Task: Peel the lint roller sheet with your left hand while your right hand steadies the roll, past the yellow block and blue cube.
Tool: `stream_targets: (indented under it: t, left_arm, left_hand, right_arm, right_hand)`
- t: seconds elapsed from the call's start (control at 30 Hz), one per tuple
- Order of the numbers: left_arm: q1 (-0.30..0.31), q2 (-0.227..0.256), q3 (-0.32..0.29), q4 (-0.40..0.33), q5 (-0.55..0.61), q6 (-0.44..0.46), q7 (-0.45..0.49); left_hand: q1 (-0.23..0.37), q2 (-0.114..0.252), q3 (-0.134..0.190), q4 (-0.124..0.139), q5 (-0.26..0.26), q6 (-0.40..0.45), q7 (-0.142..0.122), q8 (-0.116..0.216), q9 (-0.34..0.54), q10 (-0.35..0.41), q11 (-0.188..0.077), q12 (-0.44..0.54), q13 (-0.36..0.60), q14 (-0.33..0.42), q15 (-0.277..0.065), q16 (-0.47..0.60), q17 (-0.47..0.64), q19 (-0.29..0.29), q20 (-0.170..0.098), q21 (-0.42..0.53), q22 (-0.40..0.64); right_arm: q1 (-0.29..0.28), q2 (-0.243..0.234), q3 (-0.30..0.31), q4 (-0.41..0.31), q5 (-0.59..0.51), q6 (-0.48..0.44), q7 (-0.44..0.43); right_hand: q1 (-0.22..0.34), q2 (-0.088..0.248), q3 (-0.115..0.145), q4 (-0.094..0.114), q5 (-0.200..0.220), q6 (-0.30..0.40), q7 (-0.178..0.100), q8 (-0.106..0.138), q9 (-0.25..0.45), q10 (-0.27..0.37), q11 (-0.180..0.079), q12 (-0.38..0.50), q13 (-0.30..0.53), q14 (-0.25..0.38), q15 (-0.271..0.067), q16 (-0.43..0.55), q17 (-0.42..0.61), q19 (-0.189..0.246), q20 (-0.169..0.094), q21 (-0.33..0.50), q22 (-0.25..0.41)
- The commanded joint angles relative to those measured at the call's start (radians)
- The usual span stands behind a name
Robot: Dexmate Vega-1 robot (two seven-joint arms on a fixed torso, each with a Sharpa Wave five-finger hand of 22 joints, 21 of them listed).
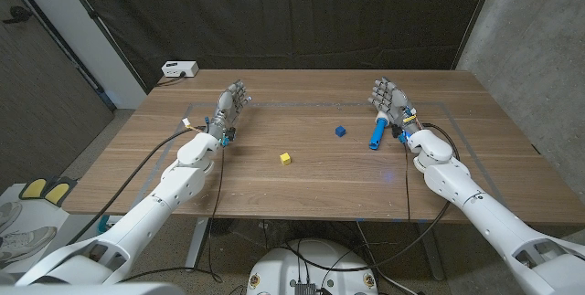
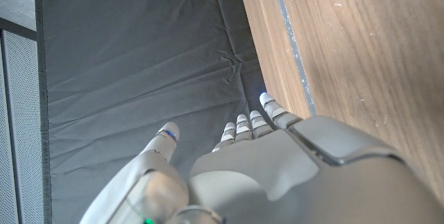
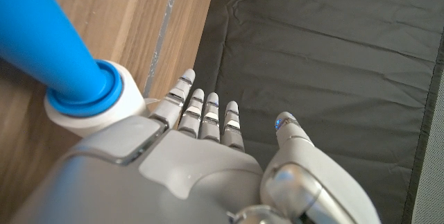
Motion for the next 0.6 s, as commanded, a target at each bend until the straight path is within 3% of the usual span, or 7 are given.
stream_targets:
  t: [0.03, 0.33, 0.6]
  left_arm:
    - [0.014, -0.012, -0.025, -0.012, 0.016, 0.013, -0.012]
    - [0.006, -0.026, -0.03, 0.003, 0.024, 0.026, -0.035]
    - [-0.007, -0.035, -0.028, 0.016, 0.031, 0.034, -0.054]
  left_hand:
    - [0.001, 0.048, 0.005, 0.001, 0.005, -0.008, 0.0, 0.004, 0.004, -0.007, 0.0, 0.008, 0.004, -0.007, 0.0, 0.003, 0.003, 0.002, -0.006, 0.004, 0.002]
    - [0.002, 0.047, 0.005, 0.0, 0.005, -0.002, 0.001, 0.006, 0.004, -0.005, -0.001, 0.008, 0.004, -0.006, 0.002, 0.003, 0.002, 0.002, -0.001, 0.003, 0.002]
    - [0.003, 0.045, 0.004, -0.001, 0.005, 0.003, 0.0, 0.007, 0.004, -0.003, -0.002, 0.009, 0.004, -0.004, 0.004, 0.004, 0.002, 0.003, 0.005, 0.002, 0.002]
  right_arm:
    - [-0.039, 0.054, 0.09, -0.047, -0.095, -0.038, 0.023]
    - [-0.087, 0.062, 0.127, -0.122, -0.183, -0.025, -0.01]
    - [-0.152, 0.004, 0.127, -0.268, -0.294, -0.118, -0.128]
  right_hand:
    - [0.011, -0.001, 0.005, -0.004, 0.006, 0.01, 0.001, 0.008, 0.005, 0.005, -0.001, 0.007, 0.004, 0.009, 0.001, 0.006, 0.003, 0.008, -0.001, 0.008, 0.002]
    - [0.019, -0.005, 0.006, -0.014, 0.007, 0.014, -0.004, 0.009, 0.005, 0.011, 0.002, 0.009, 0.004, 0.013, 0.0, 0.007, 0.001, 0.009, 0.0, 0.009, 0.002]
    - [0.031, -0.008, 0.01, -0.026, 0.007, 0.022, -0.007, 0.012, 0.005, 0.019, -0.001, 0.013, 0.004, 0.019, -0.002, 0.008, -0.002, 0.009, 0.004, 0.009, 0.002]
